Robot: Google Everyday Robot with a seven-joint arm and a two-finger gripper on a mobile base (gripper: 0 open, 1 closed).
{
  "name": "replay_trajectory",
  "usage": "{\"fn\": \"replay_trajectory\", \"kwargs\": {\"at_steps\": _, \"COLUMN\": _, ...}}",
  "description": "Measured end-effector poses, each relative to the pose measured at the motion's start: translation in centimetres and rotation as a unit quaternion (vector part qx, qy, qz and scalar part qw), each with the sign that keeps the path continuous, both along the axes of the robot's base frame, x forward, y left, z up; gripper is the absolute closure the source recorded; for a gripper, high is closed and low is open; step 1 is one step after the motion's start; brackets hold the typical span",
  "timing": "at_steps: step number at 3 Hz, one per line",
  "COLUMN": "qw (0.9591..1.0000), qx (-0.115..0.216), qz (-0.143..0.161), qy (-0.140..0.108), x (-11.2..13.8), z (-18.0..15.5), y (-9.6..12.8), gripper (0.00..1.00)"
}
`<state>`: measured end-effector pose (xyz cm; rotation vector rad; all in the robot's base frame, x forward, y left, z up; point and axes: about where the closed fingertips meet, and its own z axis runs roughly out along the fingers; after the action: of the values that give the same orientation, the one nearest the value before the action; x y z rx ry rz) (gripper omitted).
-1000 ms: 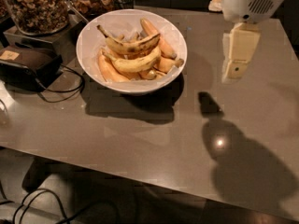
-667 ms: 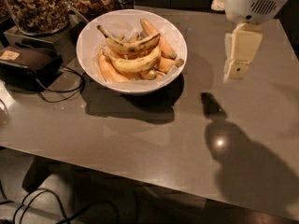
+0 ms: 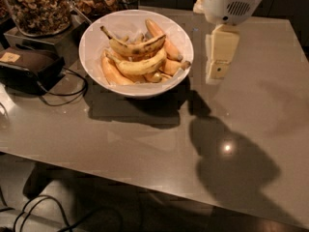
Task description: Pick banana from white bowl
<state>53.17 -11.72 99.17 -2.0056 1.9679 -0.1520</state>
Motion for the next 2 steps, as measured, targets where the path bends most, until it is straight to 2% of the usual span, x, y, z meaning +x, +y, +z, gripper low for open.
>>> {"fn": "replay_trajectory", "kwargs": {"at_steps": 1, "qw": 0.9999, "qx": 0.001, "qz": 0.014, "qy": 0.006, "x": 0.7, "z": -0.2, "y": 1.4, "gripper": 0.0}}
{"fn": "replay_trajectory", "kwargs": {"at_steps": 2, "qw": 0.9996, "qx": -0.001, "qz": 0.028, "qy": -0.001, "x": 2.8, "z": 0.2, "y": 3.4, "gripper": 0.0}}
